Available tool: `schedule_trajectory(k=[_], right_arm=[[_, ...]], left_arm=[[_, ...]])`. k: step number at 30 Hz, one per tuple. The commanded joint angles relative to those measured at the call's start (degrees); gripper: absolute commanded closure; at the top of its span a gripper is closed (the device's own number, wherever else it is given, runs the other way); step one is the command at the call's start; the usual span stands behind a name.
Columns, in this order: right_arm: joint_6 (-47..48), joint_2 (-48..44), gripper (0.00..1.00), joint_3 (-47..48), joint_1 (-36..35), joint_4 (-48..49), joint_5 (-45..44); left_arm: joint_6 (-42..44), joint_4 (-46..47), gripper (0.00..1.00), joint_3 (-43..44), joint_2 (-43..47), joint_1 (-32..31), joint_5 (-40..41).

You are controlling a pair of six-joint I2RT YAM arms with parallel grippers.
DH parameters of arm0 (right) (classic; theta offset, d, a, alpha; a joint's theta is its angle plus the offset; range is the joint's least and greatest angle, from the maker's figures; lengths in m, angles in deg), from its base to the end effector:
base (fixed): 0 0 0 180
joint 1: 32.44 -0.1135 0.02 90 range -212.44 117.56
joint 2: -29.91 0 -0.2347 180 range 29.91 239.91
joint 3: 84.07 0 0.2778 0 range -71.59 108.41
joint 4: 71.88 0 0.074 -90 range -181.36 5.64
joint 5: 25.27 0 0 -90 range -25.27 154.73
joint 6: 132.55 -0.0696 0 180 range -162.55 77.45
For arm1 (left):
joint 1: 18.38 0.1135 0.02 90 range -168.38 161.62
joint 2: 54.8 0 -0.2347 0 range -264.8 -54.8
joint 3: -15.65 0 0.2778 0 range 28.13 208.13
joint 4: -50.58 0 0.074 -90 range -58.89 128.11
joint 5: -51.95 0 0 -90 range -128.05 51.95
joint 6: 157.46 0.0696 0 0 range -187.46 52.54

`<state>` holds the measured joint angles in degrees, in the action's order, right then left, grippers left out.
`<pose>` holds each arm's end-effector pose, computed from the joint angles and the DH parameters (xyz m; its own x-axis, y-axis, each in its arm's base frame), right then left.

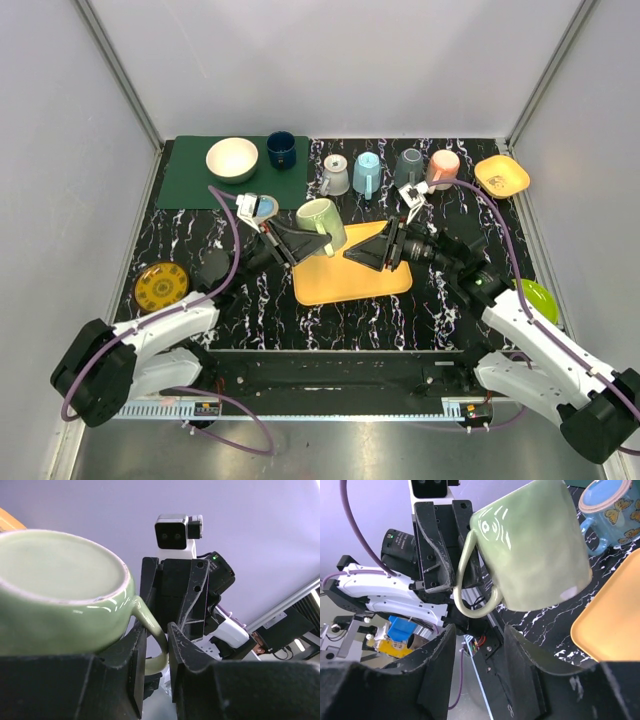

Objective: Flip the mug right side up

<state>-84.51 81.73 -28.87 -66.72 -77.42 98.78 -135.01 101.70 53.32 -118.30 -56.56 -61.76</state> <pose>0.2126 0.1921 0.3094 -0.6443 0.2313 -0.7290 -0.6700 0.2889 0.6838 0.2105 -0.2012 0.2613 -0.6590 -0.5583 -0.5040 0.6356 -0.0550 -0.7700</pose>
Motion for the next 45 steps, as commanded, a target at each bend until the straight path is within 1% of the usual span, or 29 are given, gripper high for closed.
schedule_trajectory(k=[1, 4, 7, 8, 11, 15, 18, 19, 21, 22, 23, 24, 25, 26, 27, 28, 30, 31, 33, 34, 36, 37, 39, 40, 42, 43, 45], right_arm=[[1.7, -0.7, 0.55, 1.8, -0.3, -0.2, 1.0], [0.8, -0.2, 0.55, 1.1, -0.3, 1.4, 1.3], [0.6, 0.0, 0.49, 0.8, -0.3, 1.2, 1.0], [0.7, 0.1, 0.47, 0.8, -0.3, 0.8, 0.9], [0.9, 0.3, 0.43, 0.6, -0.3, 0.0, 0.6], [-1.8, 0.4, 0.42, -1.1, -0.3, 2.9, 1.1], [-1.6, -0.5, 0.42, -1.8, -0.3, 3.0, 0.4], [-1.1, -0.8, 0.42, -1.9, -0.3, 1.7, 0.1], [1.0, -2.2, 0.43, -1.6, -0.3, -0.6, -1.6], [2.0, -2.8, 0.43, -1.2, -0.3, -3.4, -2.3], [3.4, -3.9, 0.43, -1.1, -0.3, -4.6, -3.2], [4.2, -4.5, 0.43, -1.0, -0.3, -5.9, -5.3], [4.6, -5.2, 0.43, -1.1, -0.3, -6.7, -6.0], [5.1, -6.1, 0.43, -1.3, -0.3, -8.4, -6.5], [5.3, -6.5, 0.43, -1.8, -0.3, -8.6, -7.4], [5.3, -6.8, 0.43, -2.1, -0.3, -8.5, -7.8], [5.3, -7.3, 0.43, -2.7, -0.3, -8.3, -8.4], [5.2, -7.3, 0.43, -3.0, -0.3, -8.0, -8.6], [5.3, -7.3, 0.43, -3.1, -0.3, -7.9, -8.5], [5.3, -7.3, 0.44, -3.2, -0.3, -7.9, -8.4], [5.5, -7.9, 0.44, -3.4, -0.3, -7.8, -8.4], [5.7, -8.1, 0.44, -3.5, -0.3, -8.0, -8.5], [5.9, -9.1, 0.44, -4.0, -0.3, -7.9, -9.1], [6.1, -9.4, 0.44, -4.2, -0.3, -7.8, -9.3], [6.2, -10.1, 0.44, -4.8, -0.3, -7.5, -9.3], [6.1, -10.2, 0.44, -5.0, -0.3, -7.6, -9.3], [6.1, -10.6, 0.44, -5.5, -0.3, -7.6, -9.2]], left_arm=[[4.4, 5.1, 1.0, 0.8, 3.6, -0.1, 3.1], [4.8, 4.4, 1.0, -0.5, 3.5, -0.1, 3.4], [5.1, 3.6, 1.0, -1.2, 3.4, -0.1, 4.3], [6.0, 2.1, 1.0, -1.1, 3.6, -0.1, 4.5], [7.2, 0.0, 1.0, 0.3, 3.7, -0.1, 4.0], [7.0, 1.1, 1.0, 1.7, 2.9, -0.1, 4.5], [8.1, 1.9, 1.0, 1.7, 2.3, -0.1, 4.4], [9.4, -1.2, 1.0, 1.6, 3.0, -0.1, 4.5], [15.7, -8.3, 1.0, 2.6, 5.0, -0.2, 5.1], [18.0, -15.3, 1.0, 2.8, 7.8, -0.2, 6.2], [22.2, -18.5, 1.0, 2.6, 9.4, -0.2, 7.1], [24.2, -22.2, 1.0, 2.2, 11.5, -0.2, 8.6], [26.3, -29.5, 1.0, 1.9, 15.8, -0.2, 12.5], [29.4, -32.7, 1.0, 1.4, 18.1, -0.2, 14.7], [30.8, -35.6, 1.0, 0.5, 22.8, -0.2, 17.0], [32.0, -41.3, 1.0, 0.0, 25.0, -0.2, 22.2], [34.6, -45.6, 1.0, -1.7, 29.4, -0.1, 27.5], [35.3, -49.6, 1.0, -2.2, 33.0, -0.1, 32.2], [37.5, -52.9, 1.0, -3.0, 35.8, -0.1, 36.3], [38.0, -56.2, 1.0, -3.0, 37.7, -0.1, 40.3], [39.8, -57.8, 1.0, -3.4, 39.4, 0.0, 43.6], [40.0, -59.2, 1.0, -3.4, 39.6, 0.0, 47.6], [41.5, -58.2, 1.0, -5.1, 40.2, 0.1, 51.1], [42.1, -55.1, 1.0, -5.9, 40.3, 0.1, 54.1], [43.4, -51.4, 1.0, -8.5, 39.0, 0.8, 56.4], [43.6, -48.2, 1.0, -9.1, 38.0, 1.5, 57.2], [42.5, -45.9, 1.0, -9.6, 34.3, 4.7, 56.1]])
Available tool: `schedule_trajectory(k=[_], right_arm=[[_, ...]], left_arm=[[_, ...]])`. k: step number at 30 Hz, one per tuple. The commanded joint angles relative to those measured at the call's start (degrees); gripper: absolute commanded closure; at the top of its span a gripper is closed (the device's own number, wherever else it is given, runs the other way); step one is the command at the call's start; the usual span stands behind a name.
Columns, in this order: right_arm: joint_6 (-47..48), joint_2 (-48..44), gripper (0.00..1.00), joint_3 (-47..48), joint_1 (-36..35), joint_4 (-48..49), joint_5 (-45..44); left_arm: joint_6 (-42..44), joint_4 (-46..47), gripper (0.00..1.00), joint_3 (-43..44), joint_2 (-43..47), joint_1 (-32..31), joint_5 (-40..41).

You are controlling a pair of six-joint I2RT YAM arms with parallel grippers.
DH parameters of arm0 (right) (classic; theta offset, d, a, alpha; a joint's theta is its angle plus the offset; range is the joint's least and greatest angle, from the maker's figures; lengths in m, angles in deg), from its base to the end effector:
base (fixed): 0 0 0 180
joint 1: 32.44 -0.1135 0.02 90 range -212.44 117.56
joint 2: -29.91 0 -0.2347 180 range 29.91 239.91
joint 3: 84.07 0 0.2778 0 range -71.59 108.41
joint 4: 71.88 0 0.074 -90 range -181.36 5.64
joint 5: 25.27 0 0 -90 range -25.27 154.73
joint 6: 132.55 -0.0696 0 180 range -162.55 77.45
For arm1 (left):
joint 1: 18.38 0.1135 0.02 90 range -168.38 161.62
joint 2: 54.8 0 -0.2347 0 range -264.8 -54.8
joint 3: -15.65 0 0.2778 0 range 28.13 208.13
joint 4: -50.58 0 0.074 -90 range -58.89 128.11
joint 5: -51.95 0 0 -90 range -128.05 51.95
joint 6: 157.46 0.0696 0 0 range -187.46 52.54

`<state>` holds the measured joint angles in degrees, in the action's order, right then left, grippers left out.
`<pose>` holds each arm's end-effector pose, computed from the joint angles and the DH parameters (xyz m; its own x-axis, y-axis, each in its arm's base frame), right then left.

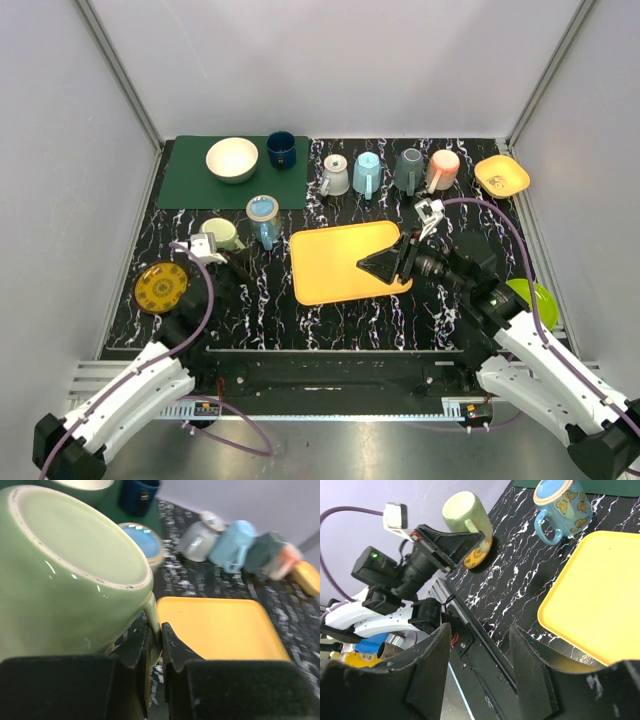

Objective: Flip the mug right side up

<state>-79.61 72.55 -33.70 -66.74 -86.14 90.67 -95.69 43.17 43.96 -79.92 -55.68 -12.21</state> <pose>0.1962 0.1707 0.2943 -0.5967 0.2490 -0.7628 -0.6343 0.4360 0.6384 0.1943 -0.1099 0.2185 -0.1460 -0.4240 -0.8938 0.1482 0.8840 -0.4435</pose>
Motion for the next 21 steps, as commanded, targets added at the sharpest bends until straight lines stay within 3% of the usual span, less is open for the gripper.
schedule_trajectory(k=[1, 5, 11, 21], right_arm=[[1.3, -1.5, 0.44, -0.8, -0.2, 1.3, -1.1], [1.3, -2.5, 0.44, -1.2, -0.2, 1.3, -0.7], [2.1, -3.9, 0.44, -1.2, -0.3, 0.4, -0.6], [2.5, -3.3, 0.44, -1.7, -0.3, 1.0, -0.1]], left_arm=[[2.0, 14.9, 1.0, -0.4, -5.4, 5.2, 4.0], [-3.7, 20.4, 1.0, -1.6, -11.3, 13.9, -2.5], [-11.6, 31.0, 1.0, -4.0, -22.2, 22.1, -13.2], [-16.9, 61.5, 1.0, -9.7, -40.4, 27.6, -17.6]])
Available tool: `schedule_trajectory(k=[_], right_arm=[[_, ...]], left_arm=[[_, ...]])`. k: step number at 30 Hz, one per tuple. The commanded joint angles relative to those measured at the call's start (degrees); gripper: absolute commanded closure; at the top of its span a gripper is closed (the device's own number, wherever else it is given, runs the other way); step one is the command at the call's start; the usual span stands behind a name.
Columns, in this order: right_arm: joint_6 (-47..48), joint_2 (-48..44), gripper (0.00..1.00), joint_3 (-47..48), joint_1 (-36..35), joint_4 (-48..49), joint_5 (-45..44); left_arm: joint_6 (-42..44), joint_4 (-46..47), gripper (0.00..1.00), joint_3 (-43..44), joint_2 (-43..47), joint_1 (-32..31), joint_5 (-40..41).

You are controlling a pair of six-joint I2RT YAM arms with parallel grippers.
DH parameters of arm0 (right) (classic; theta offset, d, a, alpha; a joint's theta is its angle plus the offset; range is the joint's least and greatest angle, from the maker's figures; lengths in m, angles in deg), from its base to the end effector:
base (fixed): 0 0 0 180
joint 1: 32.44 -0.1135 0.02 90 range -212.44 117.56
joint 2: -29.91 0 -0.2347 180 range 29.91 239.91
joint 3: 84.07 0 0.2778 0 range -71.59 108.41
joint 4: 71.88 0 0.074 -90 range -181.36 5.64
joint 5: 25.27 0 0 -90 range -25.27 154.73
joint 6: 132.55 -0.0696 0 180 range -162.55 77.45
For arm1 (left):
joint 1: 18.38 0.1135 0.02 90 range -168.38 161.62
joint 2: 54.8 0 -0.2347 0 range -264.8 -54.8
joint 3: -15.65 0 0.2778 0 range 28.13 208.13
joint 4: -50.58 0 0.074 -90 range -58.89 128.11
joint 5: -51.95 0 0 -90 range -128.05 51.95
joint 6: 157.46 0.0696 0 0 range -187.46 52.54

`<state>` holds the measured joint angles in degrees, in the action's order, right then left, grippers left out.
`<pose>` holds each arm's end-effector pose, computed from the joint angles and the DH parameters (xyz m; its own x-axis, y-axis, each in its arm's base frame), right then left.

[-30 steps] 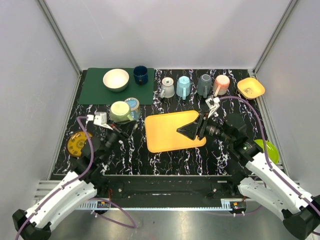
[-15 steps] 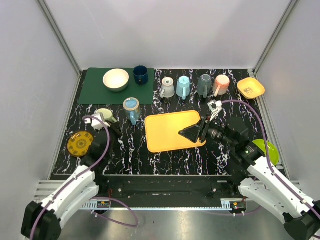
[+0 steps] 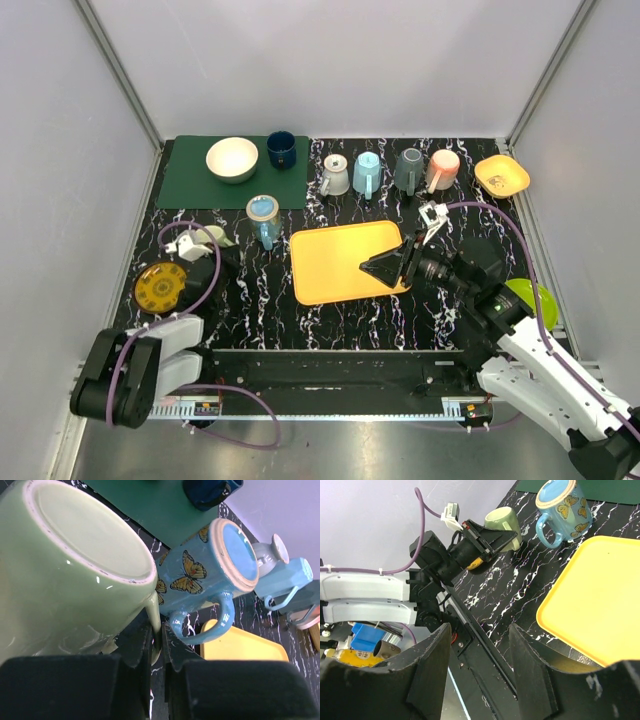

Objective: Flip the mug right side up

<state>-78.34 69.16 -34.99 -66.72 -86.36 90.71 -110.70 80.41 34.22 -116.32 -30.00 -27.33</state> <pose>0.1878 0.1649 0.2984 -0.5614 0.2535 -0.7877 -0.6642 0.4298 0.6117 0.2476 -0.0377 0.0982 -0.1760 -0.6510 -0.7384 -0.1374 0.7590 -0.6364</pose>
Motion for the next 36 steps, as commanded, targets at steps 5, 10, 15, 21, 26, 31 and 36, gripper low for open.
schedule_trajectory(k=[5, 10, 15, 21, 26, 31, 36], right_arm=[[2.0, 0.4, 0.44, -0.6, -0.3, 1.1, -0.3], [2.7, 0.0, 0.44, -0.5, -0.3, 0.2, -0.9], [3.1, -0.1, 0.44, -0.5, -0.3, -0.4, -1.2], [3.6, 0.0, 0.44, -0.2, -0.3, -1.3, -1.4], [4.1, 0.0, 0.44, -0.2, -0.3, -1.8, -2.0], [4.3, 0.1, 0.44, 0.5, -0.3, -2.2, -2.1], [4.5, 0.9, 0.44, 1.3, -0.3, -2.9, -2.1]], left_arm=[[-4.5, 33.7, 1.0, 0.7, -14.5, 4.1, -4.0], [-6.5, 39.3, 1.0, 2.1, -21.4, 4.6, -5.4], [-9.1, 44.3, 1.0, 2.4, -28.1, 4.7, -4.7], [-11.6, 45.2, 0.88, 2.5, -33.0, 4.8, -5.4], [-12.7, 42.6, 0.55, 0.9, -33.2, 4.9, -6.2], [-12.5, 38.7, 0.4, -1.5, -28.2, 4.9, -5.4], [-12.9, 15.1, 0.33, -2.9, -9.7, 4.8, -8.0]])
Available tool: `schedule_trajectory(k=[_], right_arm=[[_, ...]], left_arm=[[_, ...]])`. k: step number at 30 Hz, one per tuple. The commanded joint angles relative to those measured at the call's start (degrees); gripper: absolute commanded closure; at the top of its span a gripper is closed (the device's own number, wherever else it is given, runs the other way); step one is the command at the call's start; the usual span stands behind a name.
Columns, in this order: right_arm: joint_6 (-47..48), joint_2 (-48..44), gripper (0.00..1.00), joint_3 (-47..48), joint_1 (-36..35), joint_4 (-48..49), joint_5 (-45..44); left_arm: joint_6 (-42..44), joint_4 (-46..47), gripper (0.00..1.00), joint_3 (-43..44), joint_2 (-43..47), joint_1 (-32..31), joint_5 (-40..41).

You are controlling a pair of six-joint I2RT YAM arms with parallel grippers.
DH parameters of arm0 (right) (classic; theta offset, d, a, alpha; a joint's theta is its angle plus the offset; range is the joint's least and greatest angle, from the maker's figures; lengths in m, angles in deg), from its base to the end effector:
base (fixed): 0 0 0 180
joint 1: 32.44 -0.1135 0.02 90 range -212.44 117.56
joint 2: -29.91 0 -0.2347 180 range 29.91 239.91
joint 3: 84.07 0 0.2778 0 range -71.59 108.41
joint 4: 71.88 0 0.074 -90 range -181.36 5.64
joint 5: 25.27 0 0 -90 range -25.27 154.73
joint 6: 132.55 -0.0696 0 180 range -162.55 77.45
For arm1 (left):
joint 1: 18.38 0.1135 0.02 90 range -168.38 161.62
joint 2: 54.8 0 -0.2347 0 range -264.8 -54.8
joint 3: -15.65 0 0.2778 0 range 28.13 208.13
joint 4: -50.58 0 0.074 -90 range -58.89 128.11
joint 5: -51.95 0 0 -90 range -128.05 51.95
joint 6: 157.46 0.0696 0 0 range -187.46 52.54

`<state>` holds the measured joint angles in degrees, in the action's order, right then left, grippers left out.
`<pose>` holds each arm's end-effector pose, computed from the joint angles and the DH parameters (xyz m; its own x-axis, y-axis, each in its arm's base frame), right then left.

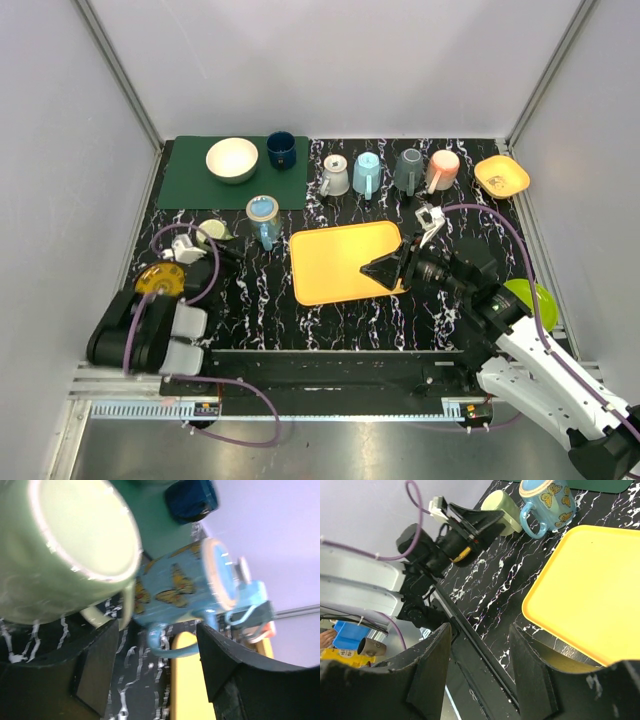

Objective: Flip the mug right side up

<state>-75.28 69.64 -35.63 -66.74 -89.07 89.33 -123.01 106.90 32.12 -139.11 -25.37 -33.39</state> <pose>0.1901 0.1647 0.2853 -0.5634 0.2108 -0.7988 -0.6513 0.4816 0.5864 0.2409 -0.0238 0.0611 -0.1470 -0.8100 -0.5677 -0.1395 0.5851 -0.7988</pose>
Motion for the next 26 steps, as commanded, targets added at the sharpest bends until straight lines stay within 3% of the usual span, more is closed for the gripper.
schedule_trajectory(k=[1, 2, 4, 5, 6, 7, 9, 12, 14, 17, 21, 26], right_arm=[[1.5, 0.5, 0.44, 2.1, -0.2, -0.2, -0.5], [1.4, 0.6, 0.44, 2.1, -0.2, 0.0, -0.4], [1.4, 1.1, 0.44, 2.1, -0.3, 0.3, -0.5], [1.3, 1.2, 0.44, 2.1, -0.2, 0.8, -0.6], [0.9, 1.8, 0.44, 2.1, -0.3, 0.8, -0.9], [0.9, 2.2, 0.43, 2.4, -0.2, 0.8, -1.7], [1.4, 3.4, 0.43, 3.0, -0.3, 0.1, -2.4], [2.3, 4.8, 0.43, 5.1, -0.3, -1.9, -4.7], [2.8, 5.2, 0.42, 7.2, -0.2, -3.4, -5.4], [4.2, 5.5, 0.41, 10.1, -0.3, -5.7, -8.4], [6.7, 5.1, 0.41, 13.2, -0.3, -9.3, -12.8], [7.2, 3.7, 0.4, 13.5, -0.2, -12.5, -17.9]], left_arm=[[-0.4, -18.4, 0.33, -0.3, 23.0, -0.1, -2.1], [0.3, -33.2, 0.32, 0.3, 28.4, -0.5, -1.9], [2.9, -47.5, 0.29, 3.1, 44.4, -3.4, 0.9], [4.0, -59.9, 0.24, 4.5, 48.9, -4.5, 2.0], [6.4, -65.9, 0.01, 7.7, 52.7, -7.1, 5.1], [7.2, -70.9, 0.01, 9.2, 57.9, -8.3, 6.7], [9.7, -81.4, 0.01, 13.6, 59.7, -10.6, 8.0], [8.3, -92.1, 0.01, 20.8, 55.1, -12.4, 8.9], [7.8, -97.8, 0.01, 24.9, 47.3, -14.2, 10.6], [6.0, -102.8, 0.01, 32.6, 38.0, -22.2, 18.5], [4.0, -105.5, 0.01, 42.0, 31.4, -35.3, 26.6], [3.9, -107.5, 0.01, 46.5, 28.9, -40.6, 30.9]])
